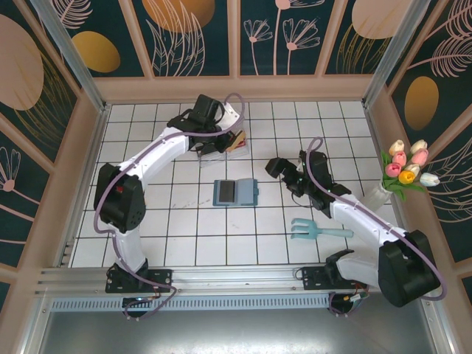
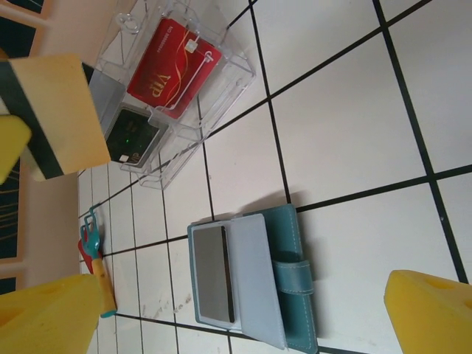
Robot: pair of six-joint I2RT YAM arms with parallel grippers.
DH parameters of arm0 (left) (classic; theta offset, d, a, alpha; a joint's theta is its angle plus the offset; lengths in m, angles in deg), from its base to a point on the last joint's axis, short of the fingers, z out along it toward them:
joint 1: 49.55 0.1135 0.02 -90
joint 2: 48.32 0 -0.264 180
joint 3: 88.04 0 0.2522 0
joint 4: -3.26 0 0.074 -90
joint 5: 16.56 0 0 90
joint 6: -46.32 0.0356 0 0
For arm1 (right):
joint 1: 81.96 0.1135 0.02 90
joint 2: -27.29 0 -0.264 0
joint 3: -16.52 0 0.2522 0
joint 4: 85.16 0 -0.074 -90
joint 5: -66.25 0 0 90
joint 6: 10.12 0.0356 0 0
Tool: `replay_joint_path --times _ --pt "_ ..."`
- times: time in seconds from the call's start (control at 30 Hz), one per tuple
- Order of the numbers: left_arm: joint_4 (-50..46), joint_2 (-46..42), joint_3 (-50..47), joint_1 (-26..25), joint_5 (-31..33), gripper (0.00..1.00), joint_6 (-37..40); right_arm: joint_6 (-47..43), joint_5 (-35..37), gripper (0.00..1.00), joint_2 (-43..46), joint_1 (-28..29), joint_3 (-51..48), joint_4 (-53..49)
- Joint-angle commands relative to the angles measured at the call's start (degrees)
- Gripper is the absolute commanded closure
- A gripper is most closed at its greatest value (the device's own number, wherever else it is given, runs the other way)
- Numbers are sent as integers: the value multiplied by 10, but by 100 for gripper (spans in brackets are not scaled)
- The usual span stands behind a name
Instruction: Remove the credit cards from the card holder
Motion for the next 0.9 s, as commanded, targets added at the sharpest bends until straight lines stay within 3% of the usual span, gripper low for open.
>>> replay_joint_path --times 0.0,0.3,0.87 --pt "-65 31 42 0 0 100 112 2 7 1 13 -6 10 -29" --pt "-90 131 144 0 34 100 146 16 7 1 26 -7 16 -50" --pt "-112 203 201 0 81 100 196 44 4 1 28 -7 -9 -27"
